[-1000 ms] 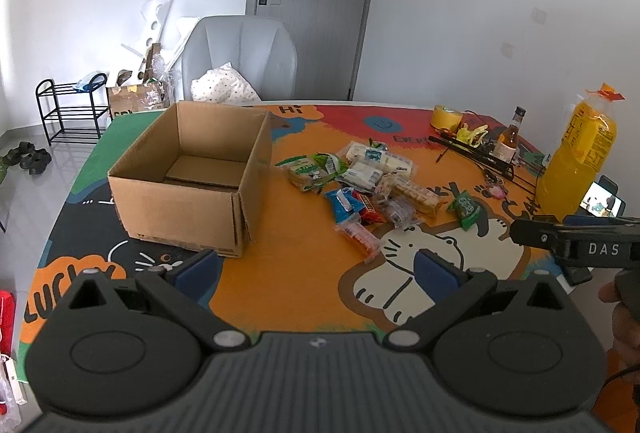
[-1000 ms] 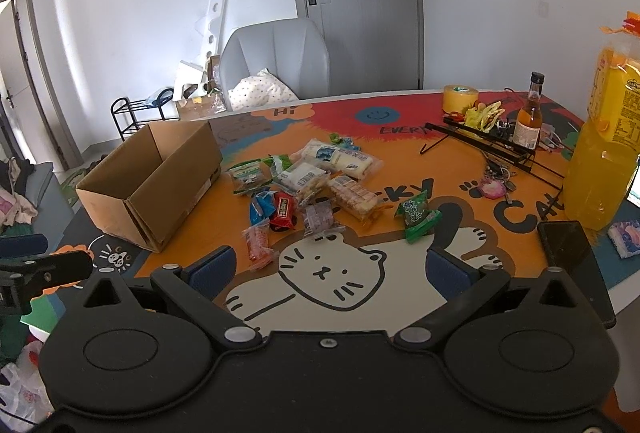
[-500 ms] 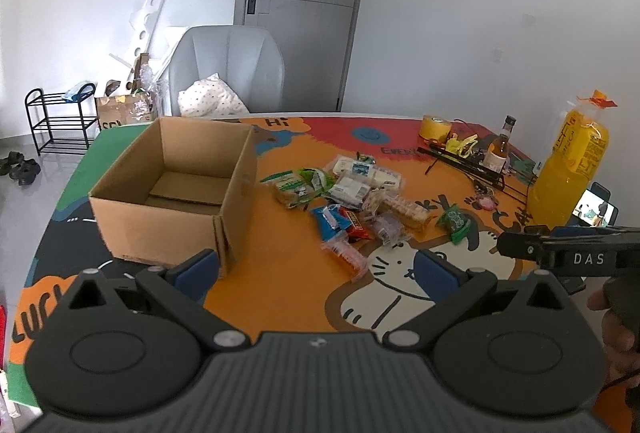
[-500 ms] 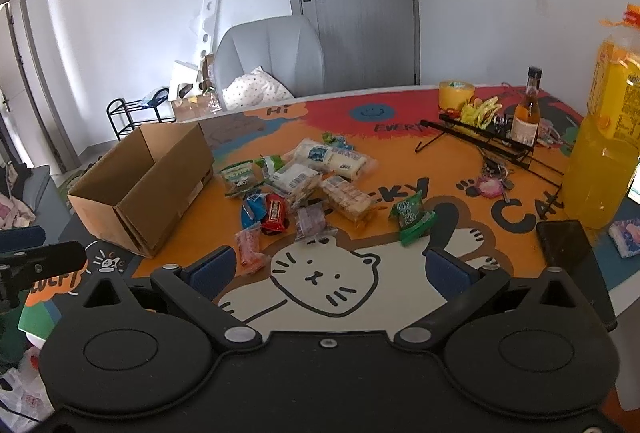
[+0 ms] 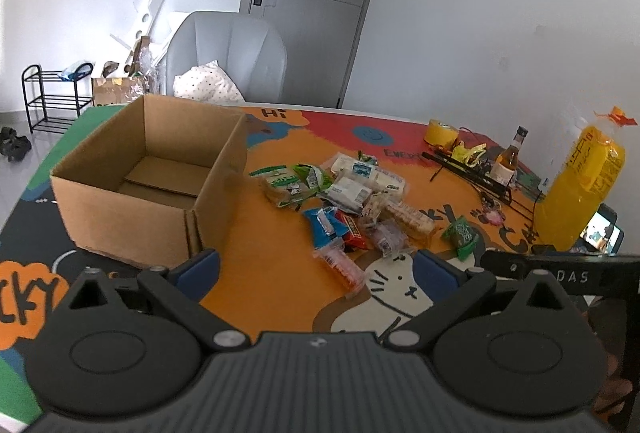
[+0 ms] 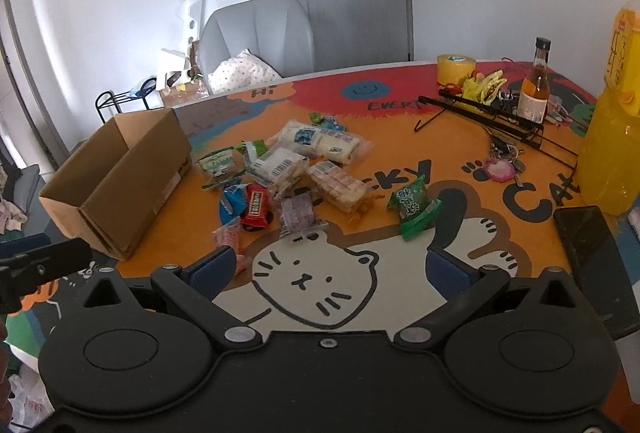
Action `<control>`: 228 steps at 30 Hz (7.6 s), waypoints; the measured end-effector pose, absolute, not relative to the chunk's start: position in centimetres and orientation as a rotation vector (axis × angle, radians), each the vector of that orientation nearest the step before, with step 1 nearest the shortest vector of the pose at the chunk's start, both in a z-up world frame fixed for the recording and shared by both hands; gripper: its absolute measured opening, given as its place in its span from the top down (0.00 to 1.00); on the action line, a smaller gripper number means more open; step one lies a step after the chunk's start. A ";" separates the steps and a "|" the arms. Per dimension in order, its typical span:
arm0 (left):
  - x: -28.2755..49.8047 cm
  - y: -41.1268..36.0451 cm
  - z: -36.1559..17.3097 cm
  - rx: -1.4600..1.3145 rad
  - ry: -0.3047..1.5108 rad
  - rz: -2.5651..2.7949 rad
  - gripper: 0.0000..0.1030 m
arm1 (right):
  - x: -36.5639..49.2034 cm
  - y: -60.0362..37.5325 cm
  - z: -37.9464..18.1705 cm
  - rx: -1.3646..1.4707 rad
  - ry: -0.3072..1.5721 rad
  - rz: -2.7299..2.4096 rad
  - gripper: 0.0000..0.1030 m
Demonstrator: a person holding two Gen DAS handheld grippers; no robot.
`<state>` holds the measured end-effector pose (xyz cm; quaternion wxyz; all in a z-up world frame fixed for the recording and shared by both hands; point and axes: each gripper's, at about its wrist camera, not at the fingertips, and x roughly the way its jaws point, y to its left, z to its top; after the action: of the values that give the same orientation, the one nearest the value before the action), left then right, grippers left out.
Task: Organize snacks
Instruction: 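Grasp the clear red-filled bag with left tool while right grasps green packet, then carry both held snacks to the cardboard box and release them inside, then grasp the blue wrapper with left tool while right grasps pastry bag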
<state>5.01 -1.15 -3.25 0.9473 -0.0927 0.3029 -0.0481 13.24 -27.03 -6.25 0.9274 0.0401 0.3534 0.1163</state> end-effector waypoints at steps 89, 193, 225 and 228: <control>13.2 -1.1 -4.4 -0.173 0.595 -0.040 0.83 | 20.3 -25.2 -7.5 0.203 0.593 0.442 0.70; 12.1 0.2 -4.3 -0.267 0.562 0.027 0.00 | 21.3 -27.3 -7.3 0.212 0.629 0.458 0.02; 21.0 -3.6 -11.4 -0.305 0.749 -0.025 0.53 | 29.1 -29.1 -13.4 0.205 0.744 0.441 0.34; 21.7 -3.7 -12.0 -0.308 0.764 -0.022 0.54 | 29.9 -28.5 -13.8 0.194 0.752 0.455 0.34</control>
<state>21.69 -3.74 -11.98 0.9163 -0.1496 0.3713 -0.0107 29.90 -28.51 -13.82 0.9004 0.0937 0.3634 0.2199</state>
